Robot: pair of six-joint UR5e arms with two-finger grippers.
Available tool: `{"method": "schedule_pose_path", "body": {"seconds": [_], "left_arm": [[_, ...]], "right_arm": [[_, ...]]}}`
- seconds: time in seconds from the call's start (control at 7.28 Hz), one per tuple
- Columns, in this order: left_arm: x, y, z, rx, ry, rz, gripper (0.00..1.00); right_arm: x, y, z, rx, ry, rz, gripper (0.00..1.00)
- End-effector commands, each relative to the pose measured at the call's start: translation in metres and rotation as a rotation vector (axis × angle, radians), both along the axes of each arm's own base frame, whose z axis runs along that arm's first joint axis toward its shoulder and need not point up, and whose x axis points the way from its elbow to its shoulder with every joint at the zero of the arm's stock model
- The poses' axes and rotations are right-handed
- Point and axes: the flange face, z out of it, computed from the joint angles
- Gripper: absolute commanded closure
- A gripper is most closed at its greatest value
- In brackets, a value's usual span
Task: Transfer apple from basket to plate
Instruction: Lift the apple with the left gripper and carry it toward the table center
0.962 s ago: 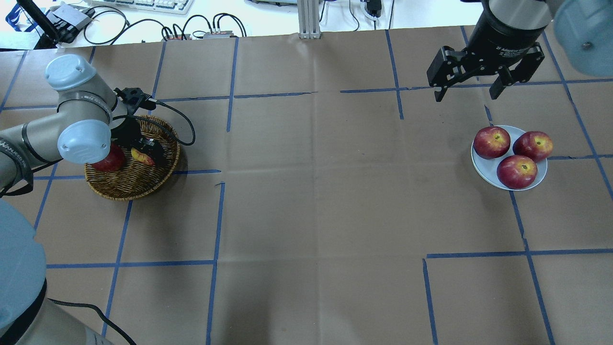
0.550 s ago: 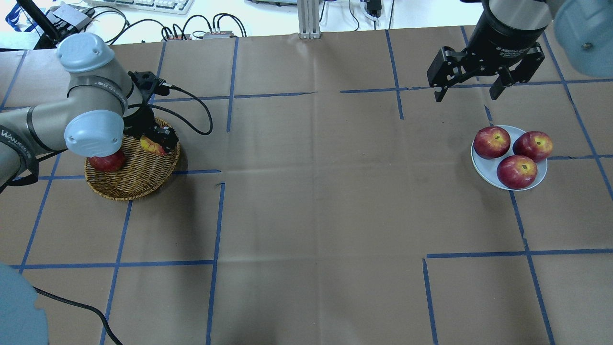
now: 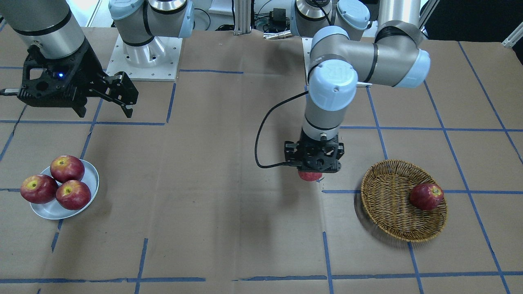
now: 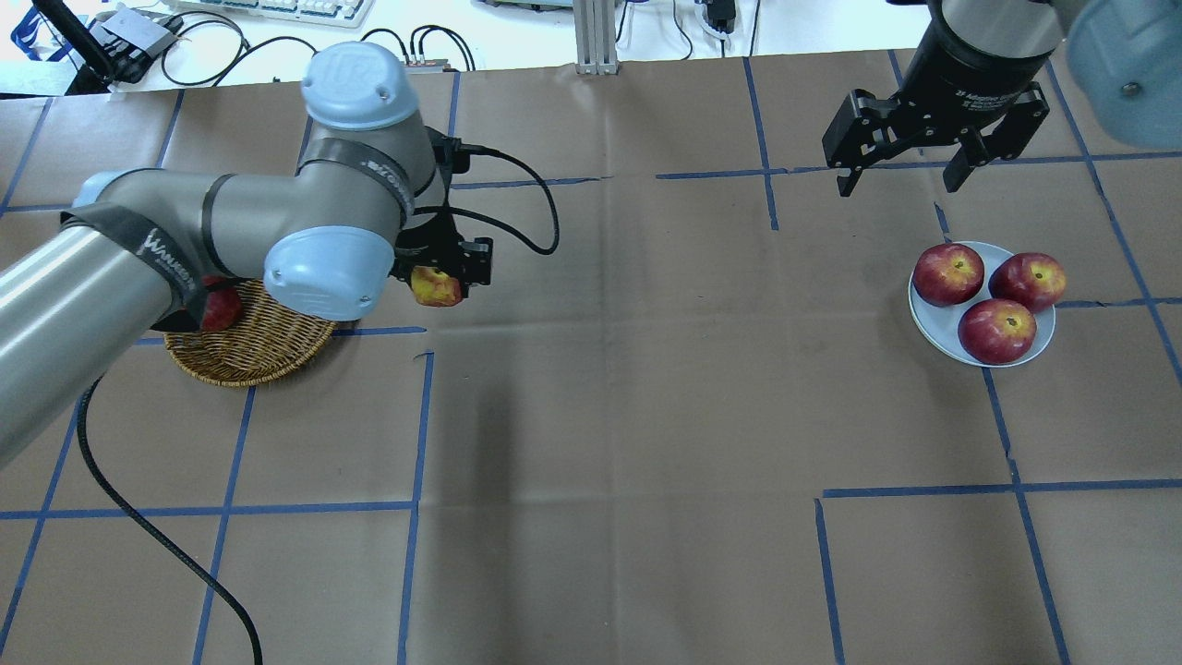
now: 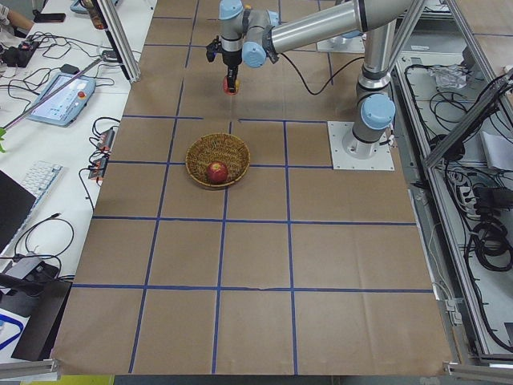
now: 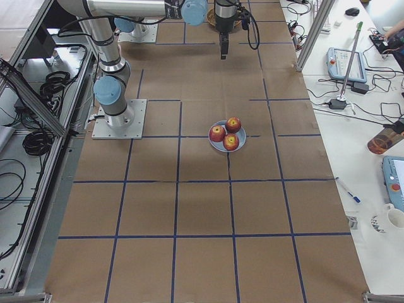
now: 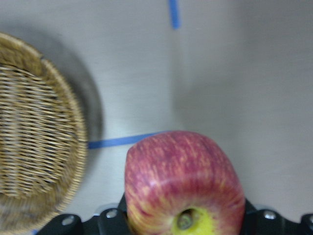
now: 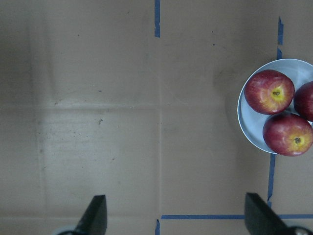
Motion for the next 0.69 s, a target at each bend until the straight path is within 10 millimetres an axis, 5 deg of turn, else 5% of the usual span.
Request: {"method": "schedule_pose_path", "body": {"seconds": [0.0,0.14,0.55], "left_arm": [[-0.089,0.012,-0.015,0.01,0.045,0.118,0.5],[-0.117,0.015,-0.026,0.02,0.041,0.102,0.5],[-0.139,0.012,-0.065,0.05,0.065,0.087,0.5]], "right_arm": [[0.0,0.0,0.0,0.0,0.0,0.0,0.0],[0.0,0.0,0.0,0.0,0.0,-0.001,0.0],[0.001,0.0,0.0,0.0,0.0,-0.001,0.0]]}}
